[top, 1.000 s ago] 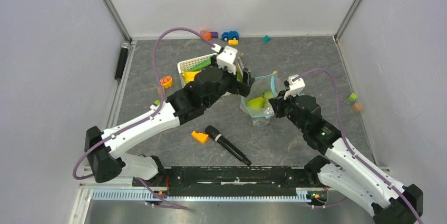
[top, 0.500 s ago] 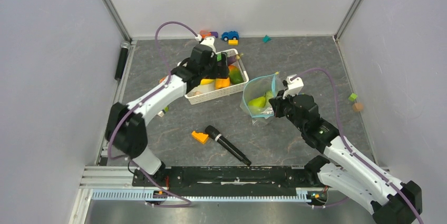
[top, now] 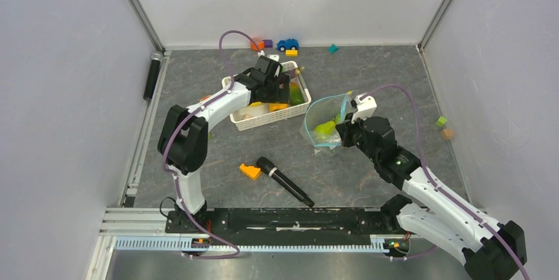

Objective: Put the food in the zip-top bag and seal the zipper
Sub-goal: Pick up the fake vegetable from the bin.

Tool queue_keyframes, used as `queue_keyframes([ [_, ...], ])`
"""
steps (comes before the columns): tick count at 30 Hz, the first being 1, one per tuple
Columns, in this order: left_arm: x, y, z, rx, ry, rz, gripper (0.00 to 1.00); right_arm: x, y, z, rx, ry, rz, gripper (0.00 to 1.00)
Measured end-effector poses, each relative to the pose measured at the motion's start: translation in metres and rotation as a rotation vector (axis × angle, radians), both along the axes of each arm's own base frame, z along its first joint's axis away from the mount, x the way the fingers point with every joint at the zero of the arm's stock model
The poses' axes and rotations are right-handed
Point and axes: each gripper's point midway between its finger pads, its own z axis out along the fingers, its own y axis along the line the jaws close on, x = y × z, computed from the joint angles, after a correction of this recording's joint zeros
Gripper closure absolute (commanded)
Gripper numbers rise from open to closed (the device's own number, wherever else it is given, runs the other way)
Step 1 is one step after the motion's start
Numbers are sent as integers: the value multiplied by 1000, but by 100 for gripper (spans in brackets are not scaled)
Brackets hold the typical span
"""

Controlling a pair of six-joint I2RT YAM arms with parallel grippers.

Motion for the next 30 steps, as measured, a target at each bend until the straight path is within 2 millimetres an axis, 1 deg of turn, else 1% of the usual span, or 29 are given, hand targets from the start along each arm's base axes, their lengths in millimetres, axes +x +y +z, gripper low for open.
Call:
queue_keyframes([
  [4, -4, -1, -11, 9, 38, -10, 1, 1, 1, -4, -7, 11, 0, 100],
  [8, -9, -6, -27, -5, 93, -22, 8, 1, 1, -6, -11, 17, 0, 100],
  [14, -11, -12, -47, -23, 157, -32, 16, 1, 1, -5, -11, 16, -1, 100],
  [16, -13, -12, -52, -18, 174, -30, 18, 1, 1, -5, -11, 16, -2, 100],
  [19, -16, -12, -54, -19, 187, -32, 23, 2, 0, -6, -12, 18, -4, 100],
  [22, -17, -13, -55, -22, 193, -35, 31, 2, 0, -9, -18, 25, -5, 100],
  [24, -17, -13, -55, -23, 193, -36, 40, 2, 0, -10, -21, 28, -7, 100],
  [26, -17, -13, -55, -22, 194, -35, 47, 2, 0, -10, -21, 30, -7, 100],
  [30, -17, -12, -55, -22, 195, -35, 55, 3, 0, -10, -21, 29, -8, 100],
])
